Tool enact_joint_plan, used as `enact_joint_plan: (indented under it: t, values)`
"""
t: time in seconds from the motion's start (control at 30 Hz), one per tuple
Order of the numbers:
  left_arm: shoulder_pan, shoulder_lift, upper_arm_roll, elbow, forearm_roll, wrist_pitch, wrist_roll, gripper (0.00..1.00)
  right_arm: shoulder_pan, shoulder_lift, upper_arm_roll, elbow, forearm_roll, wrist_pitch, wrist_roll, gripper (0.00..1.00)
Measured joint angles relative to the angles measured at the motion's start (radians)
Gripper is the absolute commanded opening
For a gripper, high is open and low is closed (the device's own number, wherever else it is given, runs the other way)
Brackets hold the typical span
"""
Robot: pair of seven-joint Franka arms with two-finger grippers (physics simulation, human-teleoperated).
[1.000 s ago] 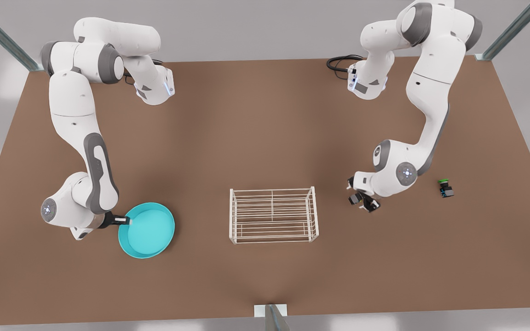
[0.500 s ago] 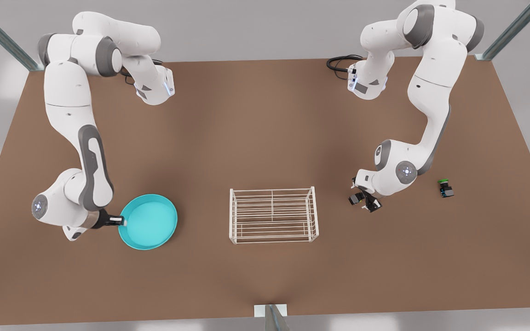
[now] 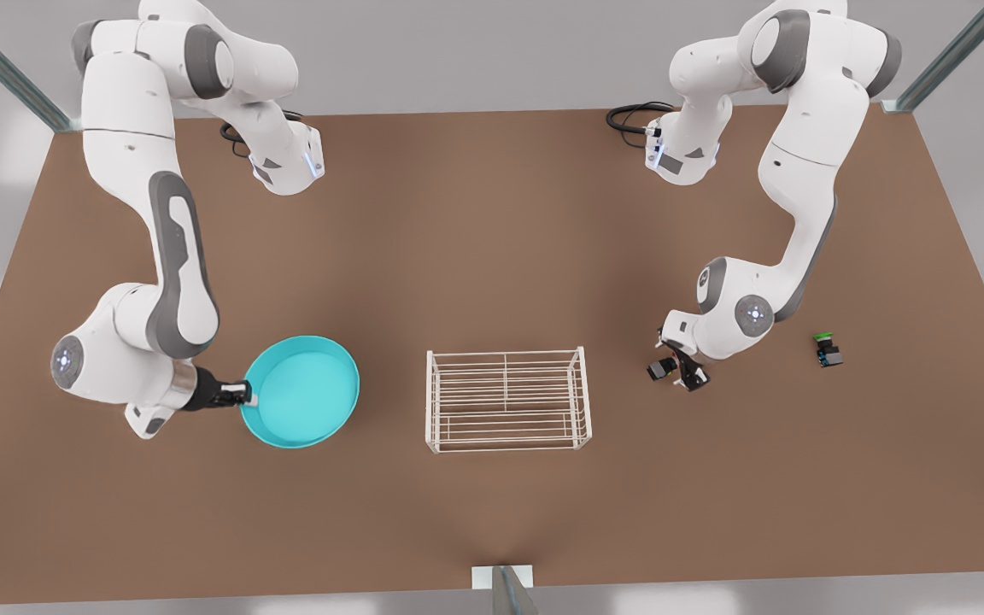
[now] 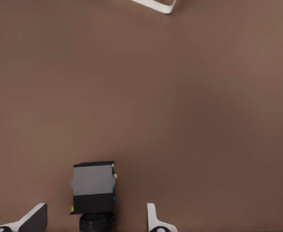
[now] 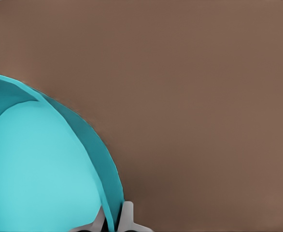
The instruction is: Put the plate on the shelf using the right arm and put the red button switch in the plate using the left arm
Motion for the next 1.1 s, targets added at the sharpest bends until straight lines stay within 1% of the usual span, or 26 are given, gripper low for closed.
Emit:
enact_joint_plan:
  t: [0.07, 0.23, 0.43, 0.53, 0.8, 0.9, 1.0, 1.07, 1.1]
  values:
    - [0.000, 0.000, 0.000, -0.001, 0.001, 0.004, 0.004, 0.94, 0.049, -0.028, 0.001, 0.000, -0.002, -0.015, 0.036, 0.20]
    - [-0.007, 0.004, 0.000, -0.003, 0.003, 0.017, 0.011, 0.94, 0.158, -0.081, 0.002, 0.002, -0.007, -0.049, 0.145, 0.20]
    - [-0.022, 0.019, -0.001, -0.004, 0.002, 0.039, 0.016, 0.93, 0.276, -0.066, 0.034, 0.079, -0.060, -0.062, 0.327, 0.20]
    - [-0.029, 0.027, -0.001, -0.001, 0.002, 0.051, 0.018, 0.93, 0.321, -0.037, 0.039, 0.139, -0.082, -0.064, 0.430, 0.20]
    - [-0.036, 0.042, 0.000, 0.018, 0.003, 0.074, 0.021, 0.95, 0.439, 0.096, 0.033, 0.304, -0.104, -0.060, 0.702, 0.20]
    - [-0.033, 0.048, 0.000, 0.030, 0.010, 0.079, 0.022, 1.00, 0.456, 0.151, 0.033, 0.375, -0.113, -0.058, 0.799, 0.20]
    - [-0.027, 0.049, 0.001, 0.033, 0.017, 0.083, 0.023, 1.00, 0.472, 0.205, 0.027, 0.427, -0.117, -0.055, 0.886, 0.20]
    - [-0.023, 0.053, 0.002, 0.031, 0.024, 0.086, 0.023, 0.97, 0.492, 0.226, 0.013, 0.440, -0.118, -0.045, 0.938, 0.20]
    - [-0.020, 0.053, 0.002, 0.030, 0.027, 0.087, 0.023, 0.98, 0.506, 0.235, 0.008, 0.442, -0.118, -0.039, 0.963, 0.20]
